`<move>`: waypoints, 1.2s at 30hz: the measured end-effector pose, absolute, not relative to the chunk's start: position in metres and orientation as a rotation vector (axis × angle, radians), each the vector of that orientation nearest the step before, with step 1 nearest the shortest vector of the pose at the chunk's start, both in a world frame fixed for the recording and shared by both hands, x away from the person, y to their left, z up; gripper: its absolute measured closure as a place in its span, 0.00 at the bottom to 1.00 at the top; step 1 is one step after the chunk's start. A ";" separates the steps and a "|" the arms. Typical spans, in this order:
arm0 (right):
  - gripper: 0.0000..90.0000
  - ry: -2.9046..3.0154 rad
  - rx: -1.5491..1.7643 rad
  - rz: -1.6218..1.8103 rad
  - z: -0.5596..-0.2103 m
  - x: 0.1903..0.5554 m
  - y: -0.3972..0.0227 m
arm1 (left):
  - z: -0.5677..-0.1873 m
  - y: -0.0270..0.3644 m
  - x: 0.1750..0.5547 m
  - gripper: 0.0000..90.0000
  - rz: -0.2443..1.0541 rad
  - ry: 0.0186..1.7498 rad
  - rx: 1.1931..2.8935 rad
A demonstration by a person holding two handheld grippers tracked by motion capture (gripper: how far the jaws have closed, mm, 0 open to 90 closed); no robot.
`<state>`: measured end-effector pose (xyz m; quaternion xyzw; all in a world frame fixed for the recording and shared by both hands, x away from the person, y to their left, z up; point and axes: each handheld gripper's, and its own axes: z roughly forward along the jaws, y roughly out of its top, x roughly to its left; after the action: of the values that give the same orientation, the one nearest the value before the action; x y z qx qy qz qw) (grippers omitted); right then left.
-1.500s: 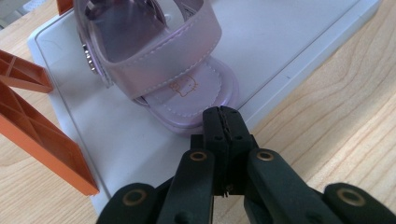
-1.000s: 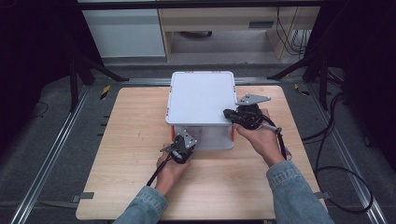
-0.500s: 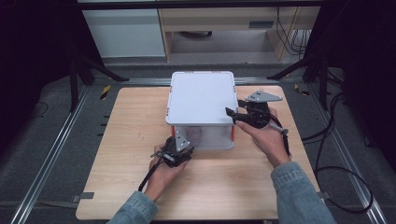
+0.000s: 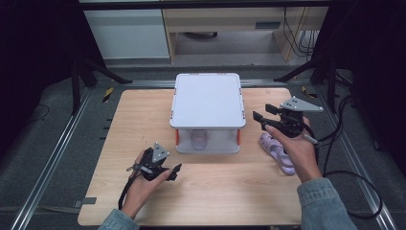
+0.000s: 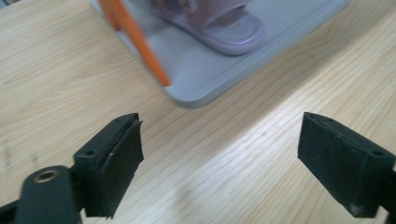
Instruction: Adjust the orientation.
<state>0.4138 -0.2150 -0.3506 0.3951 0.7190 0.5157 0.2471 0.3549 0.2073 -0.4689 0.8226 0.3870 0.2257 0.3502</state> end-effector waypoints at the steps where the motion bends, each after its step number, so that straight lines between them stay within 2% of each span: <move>1: 0.52 1.960 1.079 1.403 -0.353 0.411 -0.220 | -0.470 0.213 0.356 0.13 0.589 1.017 2.123; 8: 0.71 1.980 1.137 1.373 -0.379 0.392 -0.252 | -0.478 0.251 0.364 0.12 0.609 1.126 2.047; 15: 0.81 2.029 1.189 1.328 -0.411 0.367 -0.274 | -0.477 0.273 0.369 0.13 0.625 1.241 1.958; 21: 0.80 2.079 1.236 1.230 -0.436 0.356 -0.280 | -0.478 0.272 0.369 0.14 0.621 1.236 1.975; 28: 0.64 2.111 1.292 1.112 -0.462 0.357 -0.279 | -0.479 0.274 0.370 0.14 0.615 1.253 1.980; 31: 0.65 2.126 1.303 1.070 -0.471 0.358 -0.277 | -0.480 0.274 0.371 0.14 0.611 1.253 1.987; 34: 0.76 2.150 1.303 1.041 -0.478 0.362 -0.276 | -0.481 0.272 0.371 0.14 0.606 1.249 1.998; 36: 0.90 2.163 1.295 1.042 -0.480 0.364 -0.276 | -0.482 0.272 0.371 0.14 0.604 1.249 2.000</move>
<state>0.3638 -0.2761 -0.4804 0.4646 0.7760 0.3740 0.2054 0.3709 0.2718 -0.4816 0.7708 0.4815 0.2327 0.3464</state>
